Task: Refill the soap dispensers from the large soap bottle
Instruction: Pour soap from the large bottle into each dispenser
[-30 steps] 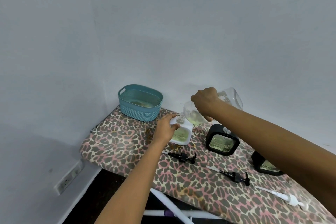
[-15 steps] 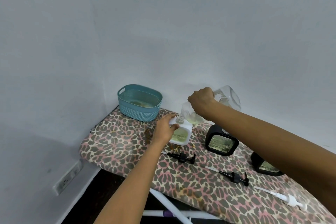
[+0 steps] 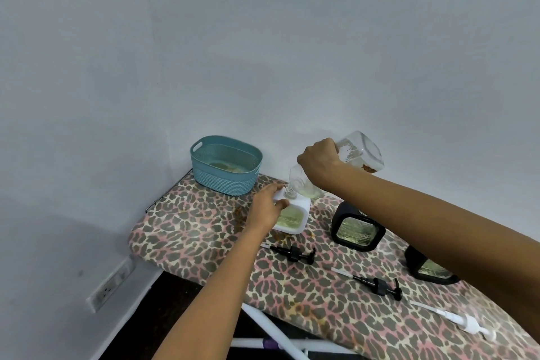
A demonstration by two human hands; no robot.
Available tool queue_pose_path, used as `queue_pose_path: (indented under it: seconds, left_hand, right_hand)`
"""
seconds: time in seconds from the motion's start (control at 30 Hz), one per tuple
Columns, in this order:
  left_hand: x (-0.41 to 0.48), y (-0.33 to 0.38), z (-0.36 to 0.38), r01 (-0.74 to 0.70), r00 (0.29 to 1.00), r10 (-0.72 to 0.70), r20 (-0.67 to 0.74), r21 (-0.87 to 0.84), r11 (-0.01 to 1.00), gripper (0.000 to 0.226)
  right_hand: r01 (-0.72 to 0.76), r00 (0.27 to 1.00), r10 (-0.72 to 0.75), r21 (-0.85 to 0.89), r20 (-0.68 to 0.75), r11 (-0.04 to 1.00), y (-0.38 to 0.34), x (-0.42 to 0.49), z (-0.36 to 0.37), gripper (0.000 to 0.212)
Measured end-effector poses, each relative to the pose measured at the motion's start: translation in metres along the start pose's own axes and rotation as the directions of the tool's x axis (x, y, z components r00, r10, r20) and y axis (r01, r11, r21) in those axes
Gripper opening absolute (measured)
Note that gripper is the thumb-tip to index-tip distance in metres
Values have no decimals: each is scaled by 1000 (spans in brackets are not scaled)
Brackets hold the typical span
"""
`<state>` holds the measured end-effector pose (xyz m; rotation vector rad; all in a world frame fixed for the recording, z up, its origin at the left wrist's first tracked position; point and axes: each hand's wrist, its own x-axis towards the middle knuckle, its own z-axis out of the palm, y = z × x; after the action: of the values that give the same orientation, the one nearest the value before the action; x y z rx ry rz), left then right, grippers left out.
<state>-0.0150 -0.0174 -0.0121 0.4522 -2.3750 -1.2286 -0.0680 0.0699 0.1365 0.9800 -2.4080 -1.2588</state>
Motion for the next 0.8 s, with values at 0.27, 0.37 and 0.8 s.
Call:
queue_pose_path:
  seconds: [0.27, 0.37, 0.8]
  left_hand:
    - [0, 0, 0, 2, 1000, -2, -1, -15, 1000, 42]
    - [0, 1, 0, 4, 1000, -4, 0, -19, 1000, 43]
    - [-1, 0, 1, 16, 1000, -16, 9, -20, 1000, 43]
  right_hand:
    - [52, 997, -57, -79, -61, 996, 2, 2, -3, 33]
    - [76, 992, -86, -103, -91, 992, 1, 4, -4, 33]
    - [127, 976, -167, -251, -143, 960, -4, 4, -11, 32]
